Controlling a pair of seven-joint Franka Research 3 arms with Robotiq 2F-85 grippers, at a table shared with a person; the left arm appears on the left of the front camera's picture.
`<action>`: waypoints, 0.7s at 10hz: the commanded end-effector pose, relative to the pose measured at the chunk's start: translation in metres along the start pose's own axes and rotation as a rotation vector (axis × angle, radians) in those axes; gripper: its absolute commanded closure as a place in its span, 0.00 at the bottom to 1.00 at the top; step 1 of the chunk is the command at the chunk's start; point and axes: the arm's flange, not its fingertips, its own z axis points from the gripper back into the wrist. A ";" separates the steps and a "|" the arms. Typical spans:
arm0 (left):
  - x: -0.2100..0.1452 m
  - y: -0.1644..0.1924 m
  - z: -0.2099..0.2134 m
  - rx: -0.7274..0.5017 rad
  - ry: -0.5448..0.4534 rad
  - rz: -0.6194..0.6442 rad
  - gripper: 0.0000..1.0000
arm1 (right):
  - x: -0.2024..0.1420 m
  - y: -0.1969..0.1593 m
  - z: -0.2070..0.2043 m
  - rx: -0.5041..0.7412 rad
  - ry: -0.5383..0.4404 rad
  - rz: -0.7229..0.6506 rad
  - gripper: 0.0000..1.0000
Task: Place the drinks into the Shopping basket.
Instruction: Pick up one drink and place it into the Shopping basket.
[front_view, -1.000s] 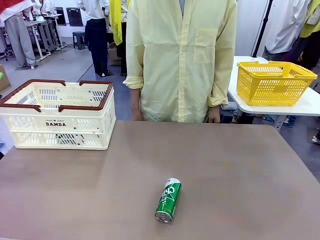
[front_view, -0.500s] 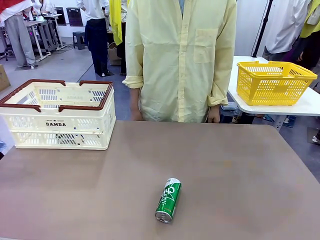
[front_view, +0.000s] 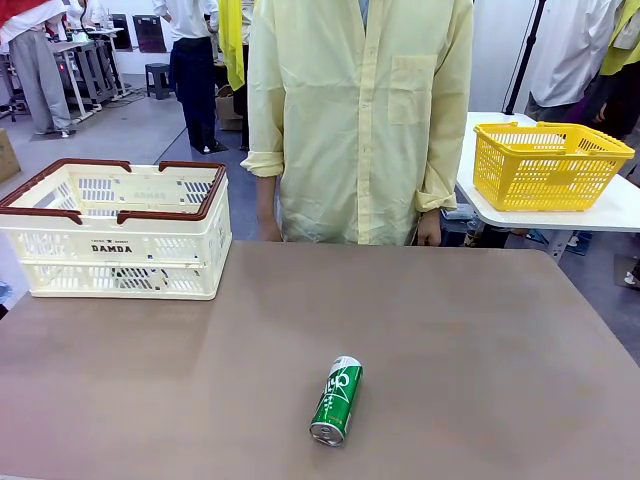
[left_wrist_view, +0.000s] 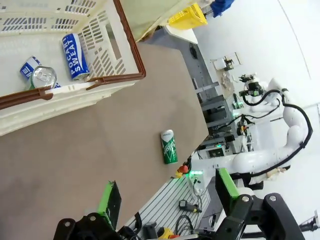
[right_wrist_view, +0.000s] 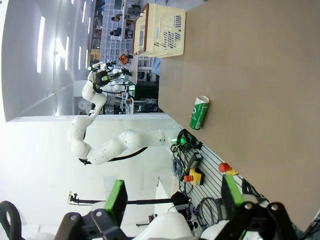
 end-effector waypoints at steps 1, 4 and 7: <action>0.009 -0.076 -0.043 0.167 -0.043 0.096 0.00 | -0.002 0.003 0.000 -0.012 0.013 -0.009 0.00; 0.001 -0.207 -0.186 0.542 0.030 -0.038 0.00 | -0.002 0.003 0.000 -0.012 0.013 -0.009 0.00; -0.032 -0.247 -0.342 0.646 0.261 -0.237 0.00 | -0.002 0.003 0.000 -0.012 0.013 -0.009 0.00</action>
